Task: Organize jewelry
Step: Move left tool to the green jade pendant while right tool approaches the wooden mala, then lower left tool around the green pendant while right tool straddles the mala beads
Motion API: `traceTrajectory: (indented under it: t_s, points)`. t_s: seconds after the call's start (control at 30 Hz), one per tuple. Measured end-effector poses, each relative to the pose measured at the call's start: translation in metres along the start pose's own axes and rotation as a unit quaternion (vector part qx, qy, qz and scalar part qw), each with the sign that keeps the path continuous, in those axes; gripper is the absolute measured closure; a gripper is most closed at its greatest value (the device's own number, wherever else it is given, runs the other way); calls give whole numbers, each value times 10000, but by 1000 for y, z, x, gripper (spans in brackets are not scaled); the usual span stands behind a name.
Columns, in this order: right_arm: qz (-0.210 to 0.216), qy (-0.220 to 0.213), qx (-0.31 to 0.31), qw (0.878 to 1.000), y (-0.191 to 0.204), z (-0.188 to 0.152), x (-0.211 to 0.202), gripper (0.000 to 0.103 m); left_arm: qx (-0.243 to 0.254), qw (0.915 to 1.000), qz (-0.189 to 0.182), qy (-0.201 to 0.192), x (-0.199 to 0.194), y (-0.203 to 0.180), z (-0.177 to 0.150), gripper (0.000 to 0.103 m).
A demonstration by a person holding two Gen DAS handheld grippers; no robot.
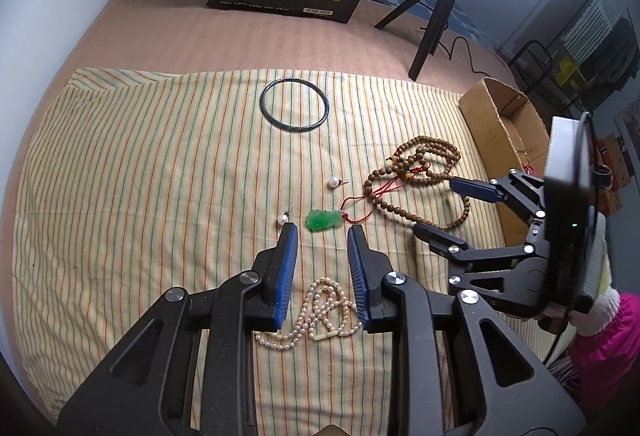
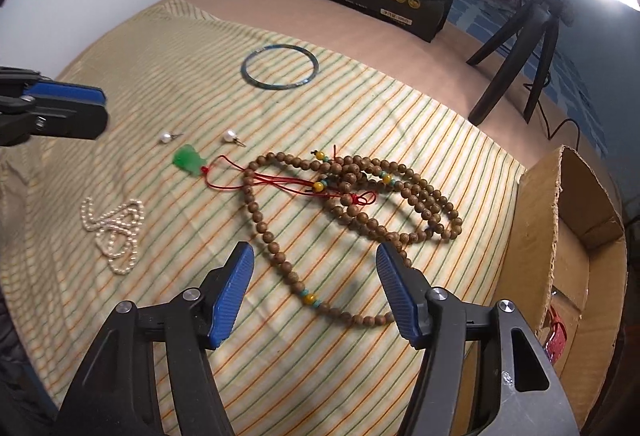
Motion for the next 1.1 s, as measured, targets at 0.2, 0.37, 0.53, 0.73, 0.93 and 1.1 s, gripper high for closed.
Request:
traceTrajectory:
  t_s: [0.2, 0.37, 0.53, 0.73, 0.93, 1.1]
  points:
    - [67, 68, 158, 9998, -4, 9, 13, 40, -23, 10000, -56, -1, 1, -3, 5, 78]
    - [301, 1, 359, 9989, -12, 14, 21, 37, 6, 10000, -46, 24, 3, -5, 6, 78]
    - [483, -83, 510, 9975, -17, 18, 25, 37, 44, 9999, -85, 133, 15, -1, 10, 78]
    - [559, -51, 508, 9971, -18, 18, 25, 37, 936, 9950, 165, 301, 42, -14, 10, 78]
    - [615, -6, 526, 9967, -18, 17, 24, 37, 1758, 9829, 389, 388, 63, -30, 6, 78]
    - [631, 15, 558, 9964, -18, 17, 24, 37, 2035, 9769, 561, 343, 69, -33, 10, 78]
Point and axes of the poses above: each gripper's, at about its wrist camera, not at the fingertips, and x roughly the way its jaws point, y to its left, z to its top, the point moved 2 cm from there along x, roughly the way its jaws point, and after that the axes turned 10 degrees about y, right-handed, at the moved point
